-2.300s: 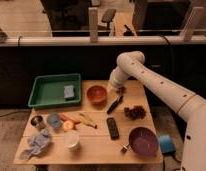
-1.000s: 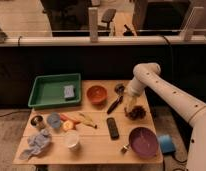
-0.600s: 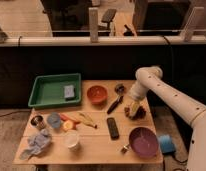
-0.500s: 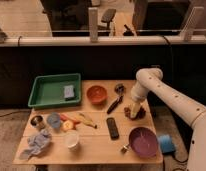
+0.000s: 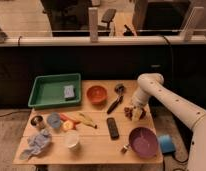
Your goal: Place grapes in red bowl
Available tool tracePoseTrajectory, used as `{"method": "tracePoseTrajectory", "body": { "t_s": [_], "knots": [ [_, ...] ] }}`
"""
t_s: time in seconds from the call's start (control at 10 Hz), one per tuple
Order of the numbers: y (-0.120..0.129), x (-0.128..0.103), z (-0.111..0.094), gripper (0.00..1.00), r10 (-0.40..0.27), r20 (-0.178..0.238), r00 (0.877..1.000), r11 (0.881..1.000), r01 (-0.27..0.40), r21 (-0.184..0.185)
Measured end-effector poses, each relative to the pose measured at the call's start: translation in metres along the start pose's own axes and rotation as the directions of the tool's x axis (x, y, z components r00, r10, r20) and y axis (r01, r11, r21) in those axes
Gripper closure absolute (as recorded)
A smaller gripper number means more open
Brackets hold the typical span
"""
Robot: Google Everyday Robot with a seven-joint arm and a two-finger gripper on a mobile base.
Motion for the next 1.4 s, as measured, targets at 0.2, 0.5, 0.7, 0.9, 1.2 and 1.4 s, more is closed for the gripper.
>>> {"method": "tracePoseTrajectory", "body": {
  "t_s": [0.2, 0.5, 0.7, 0.9, 1.2, 1.4],
  "knots": [
    [0.004, 0.005, 0.008, 0.28, 0.016, -0.001, 1.0, 1.0, -0.016, -0.013],
    [0.005, 0.013, 0.019, 0.59, 0.034, 0.008, 0.999, 0.999, -0.034, -0.026],
    [0.002, 0.016, 0.022, 0.78, 0.042, 0.021, 0.999, 0.999, -0.041, -0.031],
    [0.003, 0.015, 0.02, 0.96, 0.036, 0.014, 0.999, 0.999, -0.036, -0.034],
    [0.002, 0.017, 0.016, 1.0, 0.03, 0.004, 1.0, 0.999, -0.03, -0.029],
    [-0.009, 0.013, -0.005, 1.0, 0.009, -0.005, 1.0, 1.0, -0.009, 0.015]
  ]
}}
